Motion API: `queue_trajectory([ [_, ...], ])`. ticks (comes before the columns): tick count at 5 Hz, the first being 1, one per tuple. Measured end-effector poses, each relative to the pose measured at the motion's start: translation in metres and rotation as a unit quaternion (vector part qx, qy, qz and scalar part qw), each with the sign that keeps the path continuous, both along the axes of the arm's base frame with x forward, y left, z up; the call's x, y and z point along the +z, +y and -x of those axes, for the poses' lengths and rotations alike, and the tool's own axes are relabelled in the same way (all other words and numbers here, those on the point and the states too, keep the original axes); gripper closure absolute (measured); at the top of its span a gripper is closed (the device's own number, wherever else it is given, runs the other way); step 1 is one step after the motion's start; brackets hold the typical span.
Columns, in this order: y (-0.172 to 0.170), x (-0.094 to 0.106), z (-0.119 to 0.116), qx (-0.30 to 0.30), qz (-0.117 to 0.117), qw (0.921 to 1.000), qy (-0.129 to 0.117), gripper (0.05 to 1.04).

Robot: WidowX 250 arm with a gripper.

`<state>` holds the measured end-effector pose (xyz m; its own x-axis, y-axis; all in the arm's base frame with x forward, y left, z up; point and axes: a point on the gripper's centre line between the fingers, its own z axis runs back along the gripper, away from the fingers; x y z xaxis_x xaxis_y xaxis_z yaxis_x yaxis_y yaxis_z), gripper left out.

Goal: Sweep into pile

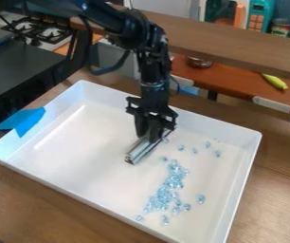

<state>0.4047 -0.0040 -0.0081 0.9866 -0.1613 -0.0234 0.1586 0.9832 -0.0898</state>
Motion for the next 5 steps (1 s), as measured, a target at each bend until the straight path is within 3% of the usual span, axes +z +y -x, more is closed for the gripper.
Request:
queue_trajectory([
  [3,-0.056,0.003,0.024,-0.091,0.049,0.9946,0.003,0.734],
  [5,-0.075,0.008,0.041,-0.131,0.101,0.9861,0.021,0.734],
])
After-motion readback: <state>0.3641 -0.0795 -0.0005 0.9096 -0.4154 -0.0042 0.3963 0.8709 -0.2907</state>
